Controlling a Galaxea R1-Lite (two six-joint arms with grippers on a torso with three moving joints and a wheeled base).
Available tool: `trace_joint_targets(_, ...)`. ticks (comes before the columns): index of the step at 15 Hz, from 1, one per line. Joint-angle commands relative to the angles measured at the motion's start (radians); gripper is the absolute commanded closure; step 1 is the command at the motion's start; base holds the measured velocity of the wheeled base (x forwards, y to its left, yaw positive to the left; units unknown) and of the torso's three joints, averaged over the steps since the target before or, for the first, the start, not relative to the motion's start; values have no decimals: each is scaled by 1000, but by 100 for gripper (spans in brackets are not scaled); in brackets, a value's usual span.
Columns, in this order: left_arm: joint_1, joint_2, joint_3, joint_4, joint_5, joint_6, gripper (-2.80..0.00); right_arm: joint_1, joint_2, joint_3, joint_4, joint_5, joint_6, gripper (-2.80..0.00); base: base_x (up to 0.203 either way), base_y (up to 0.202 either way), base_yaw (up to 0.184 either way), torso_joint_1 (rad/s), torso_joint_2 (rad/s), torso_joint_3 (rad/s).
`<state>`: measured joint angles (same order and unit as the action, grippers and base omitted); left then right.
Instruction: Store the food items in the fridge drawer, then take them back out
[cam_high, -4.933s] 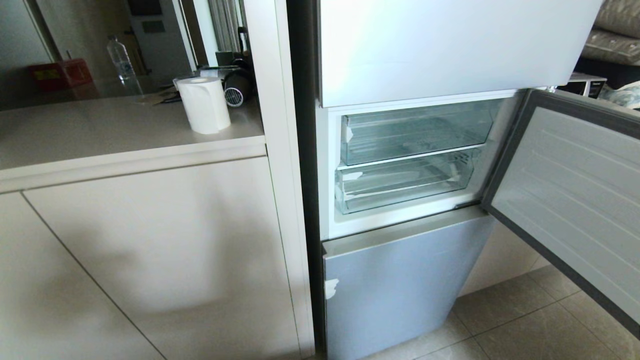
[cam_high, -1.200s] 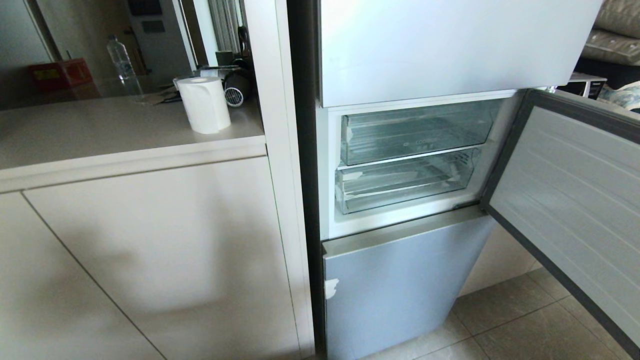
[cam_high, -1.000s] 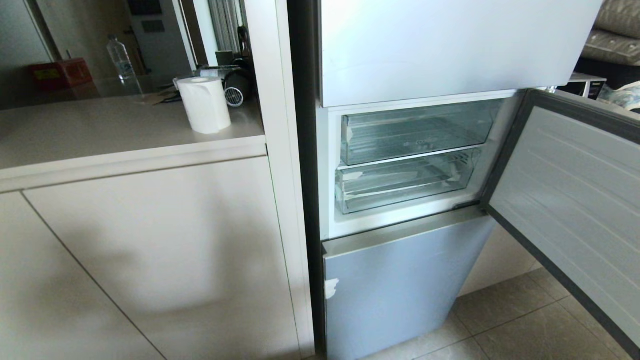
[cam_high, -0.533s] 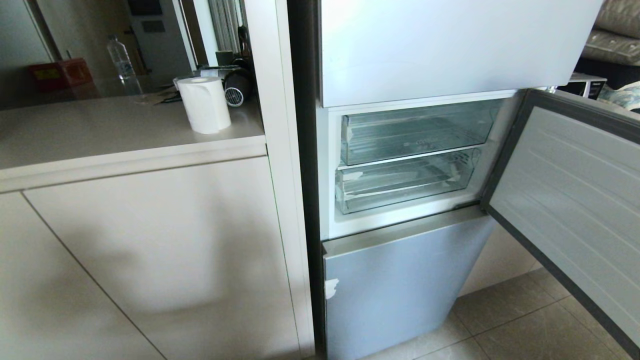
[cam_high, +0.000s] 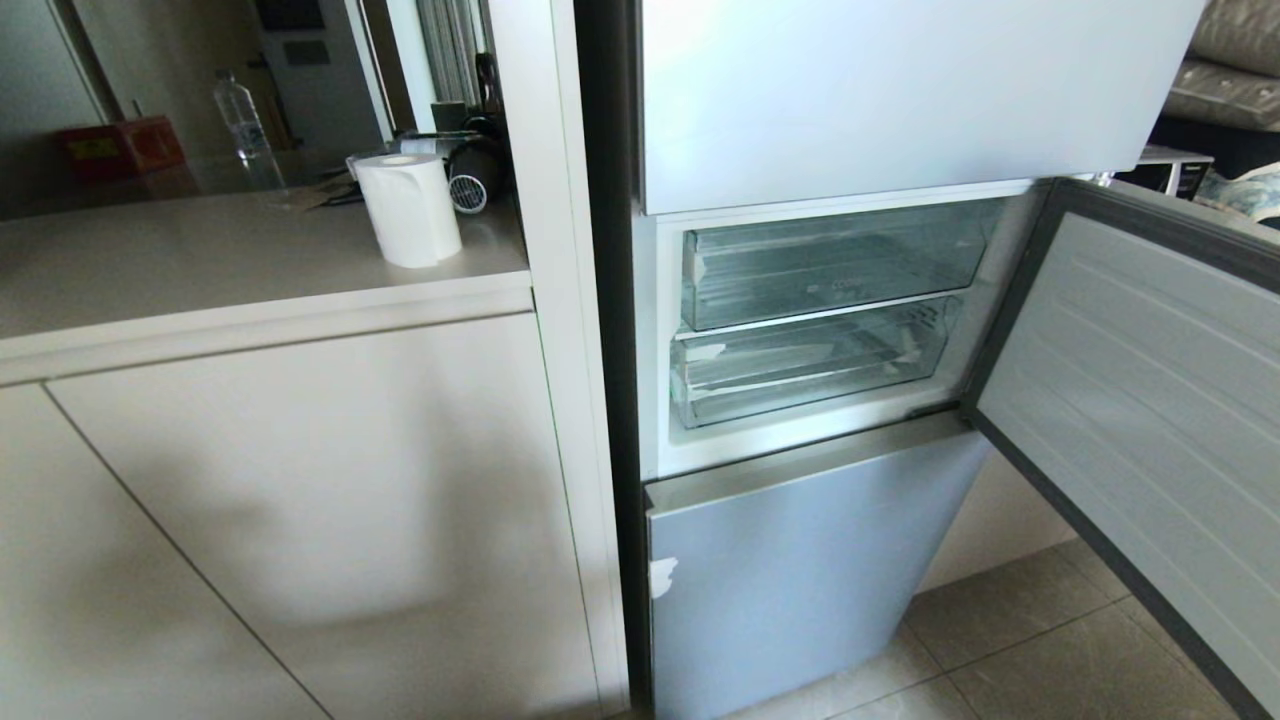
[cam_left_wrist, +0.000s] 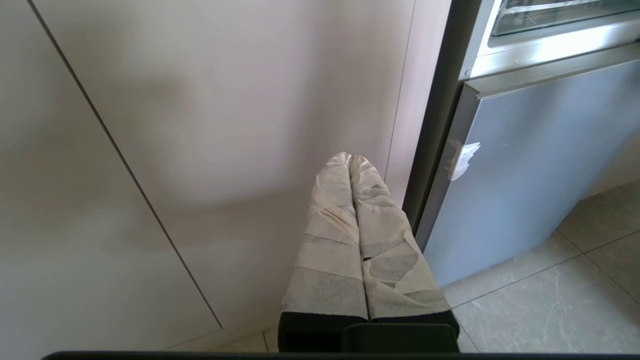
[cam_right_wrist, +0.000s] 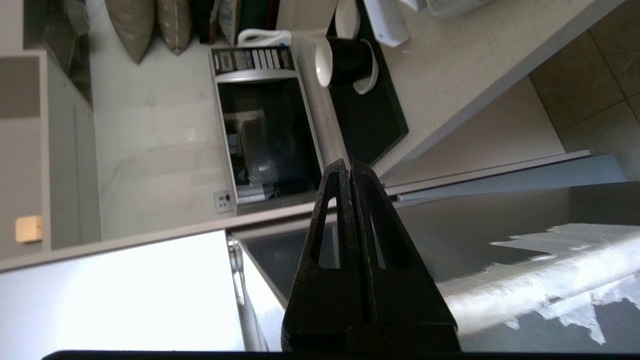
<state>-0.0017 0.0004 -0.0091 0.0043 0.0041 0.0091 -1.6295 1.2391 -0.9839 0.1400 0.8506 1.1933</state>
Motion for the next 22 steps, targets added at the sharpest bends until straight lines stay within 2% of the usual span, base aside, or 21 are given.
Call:
trace_joint_targets(1, 0, 0, 0, 0, 1, 0, 0, -12, -56, -52, -2, 33, 53, 0, 0, 0, 0, 0, 0, 0)
trace_joint_targets(4, 0, 0, 0, 0, 1, 0, 0, -38, -70, -191, -43, 109, 244, 0, 0, 0, 0, 0, 0, 0)
trace_joint_targets(7, 0, 0, 0, 0, 1, 0, 0, -40, -67, -260, -57, 209, 352, 0, 0, 0, 0, 0, 0, 0)
trace_joint_targets(9, 0, 0, 0, 0, 1, 0, 0, -40, -48, -236, -80, 207, 336, 0, 0, 0, 0, 0, 0, 0)
trace_joint_targets(17, 0, 0, 0, 0, 1, 0, 0, -42, 265, -194, -371, 195, 349, 0, 0, 0, 0, 0, 0, 0)
trace_joint_targets(19, 0, 0, 0, 0, 1, 0, 0, 17, 300, -132, -434, 198, 349, 0, 0, 0, 0, 0, 0, 0)
trace_joint_targets(22, 0, 0, 0, 0, 1, 0, 0, 165, 315, 15, -581, 200, 369, 0, 0, 0, 0, 0, 0, 0)
